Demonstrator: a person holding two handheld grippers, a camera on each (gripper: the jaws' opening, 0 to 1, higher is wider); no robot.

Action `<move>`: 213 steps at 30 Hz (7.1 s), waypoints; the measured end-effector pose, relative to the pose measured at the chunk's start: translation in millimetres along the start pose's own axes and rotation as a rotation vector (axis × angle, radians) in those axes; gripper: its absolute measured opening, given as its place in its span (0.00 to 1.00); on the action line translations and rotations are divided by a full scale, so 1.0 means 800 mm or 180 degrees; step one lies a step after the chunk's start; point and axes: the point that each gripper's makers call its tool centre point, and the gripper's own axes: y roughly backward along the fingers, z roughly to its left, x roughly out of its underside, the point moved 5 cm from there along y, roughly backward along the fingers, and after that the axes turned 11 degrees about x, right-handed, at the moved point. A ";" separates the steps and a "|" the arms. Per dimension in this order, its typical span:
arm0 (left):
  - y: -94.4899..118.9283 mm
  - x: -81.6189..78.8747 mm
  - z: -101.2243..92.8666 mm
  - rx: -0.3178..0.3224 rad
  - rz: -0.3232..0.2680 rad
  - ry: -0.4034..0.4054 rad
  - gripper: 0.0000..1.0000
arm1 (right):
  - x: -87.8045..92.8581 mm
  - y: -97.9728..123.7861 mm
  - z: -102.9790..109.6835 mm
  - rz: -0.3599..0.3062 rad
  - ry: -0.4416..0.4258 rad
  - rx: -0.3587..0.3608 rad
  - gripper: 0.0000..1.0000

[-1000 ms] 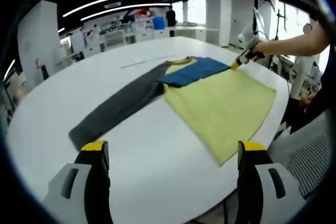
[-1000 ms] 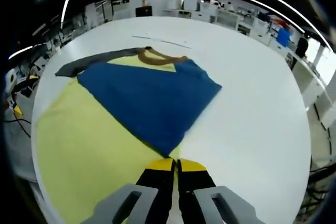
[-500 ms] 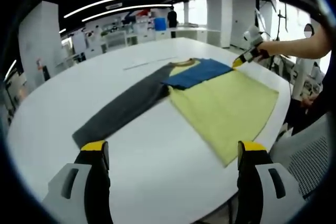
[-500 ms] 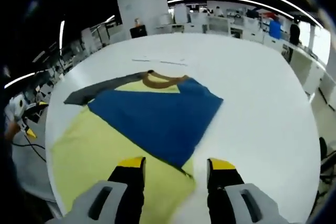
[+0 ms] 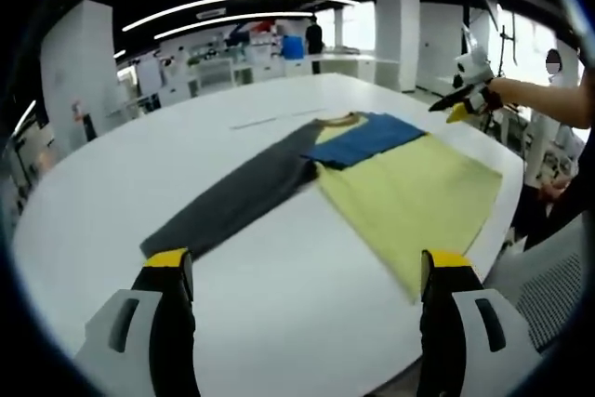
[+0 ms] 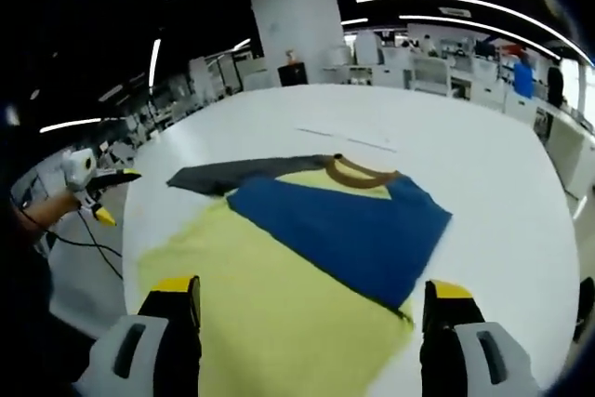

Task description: Fold the garment on the visible template until the final outline fits inside the template.

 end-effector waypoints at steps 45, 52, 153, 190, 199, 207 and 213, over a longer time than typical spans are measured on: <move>-0.024 0.073 0.161 -0.1668 -0.0369 0.1402 0.18 | 0.020 0.046 0.050 -0.0417 -0.0049 0.0078 0.96; -0.020 0.079 0.166 -0.1834 -0.0402 0.1548 0.07 | 0.028 0.047 0.048 -0.0357 -0.0026 0.0123 0.95; -0.069 -0.137 0.117 -0.0674 -0.1373 0.1420 0.00 | 0.056 0.061 0.072 -0.0361 -0.0115 0.0102 0.99; -0.189 -0.243 0.017 0.0214 -0.1460 0.1046 0.00 | 0.073 0.057 0.069 -0.0294 -0.0213 0.0104 0.99; -0.217 -0.257 -0.011 0.0494 -0.1543 0.1188 0.00 | 0.078 0.058 0.063 -0.0272 -0.0246 0.0129 0.99; -0.245 -0.264 -0.040 0.0668 -0.1463 0.1153 0.00 | 0.081 0.058 0.062 -0.0282 -0.0301 0.0120 0.99; -0.267 -0.269 -0.063 0.0805 -0.1422 0.1078 0.00 | 0.083 0.059 0.060 -0.0281 -0.0322 0.0139 0.99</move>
